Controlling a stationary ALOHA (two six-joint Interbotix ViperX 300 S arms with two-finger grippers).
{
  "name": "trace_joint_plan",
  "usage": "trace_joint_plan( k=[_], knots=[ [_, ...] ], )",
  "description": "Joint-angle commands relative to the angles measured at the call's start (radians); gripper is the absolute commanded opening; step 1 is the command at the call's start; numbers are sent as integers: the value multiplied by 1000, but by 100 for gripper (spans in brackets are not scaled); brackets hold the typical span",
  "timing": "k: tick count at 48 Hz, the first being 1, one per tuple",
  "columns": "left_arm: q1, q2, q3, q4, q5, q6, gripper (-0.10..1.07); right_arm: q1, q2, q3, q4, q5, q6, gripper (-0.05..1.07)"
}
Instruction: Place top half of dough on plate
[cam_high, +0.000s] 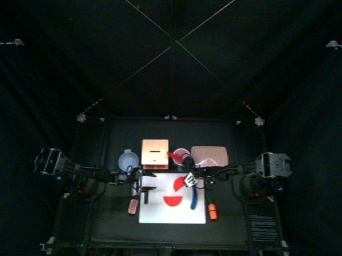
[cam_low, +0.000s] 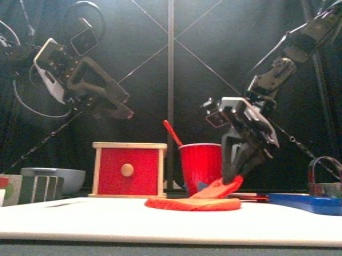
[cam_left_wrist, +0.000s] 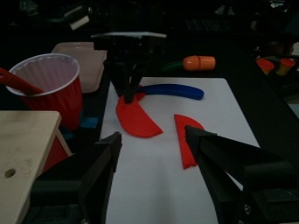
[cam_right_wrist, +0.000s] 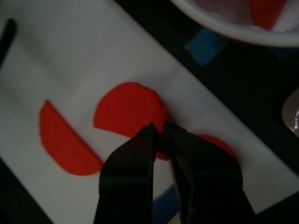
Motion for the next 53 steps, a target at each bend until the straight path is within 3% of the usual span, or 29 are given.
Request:
trace_joint_plan(
  k=[1, 11, 17, 22, 29, 33, 42, 53],
  knots=[
    [0, -3, -23, -2, -5, 0, 93, -2, -97, -9, -9, -3, 0, 50],
    [0, -3, -23, -2, -5, 0, 93, -34, -282, 61, -26, 61, 2, 50],
    [0, -3, -25, -2, -5, 0, 93, -118, -403, 127, -51, 172, 0, 50],
    [0, -3, -25, -2, -5, 0, 93, -210, -460, 172, -86, 195, -2, 50],
    [0, 0, -25, -2, -5, 0, 93, -342, -446, 224, -153, 173, -5, 50],
    [0, 0, -26, -2, -5, 0, 93, -370, -399, 227, -181, 144, -5, 51],
    [0, 0, -26, -8, -5, 0, 93, -354, -314, 187, -207, 146, -6, 51],
    [6, 14, -25, -18, -5, 3, 93, -293, -336, 107, -210, 224, -8, 51]
  ],
)
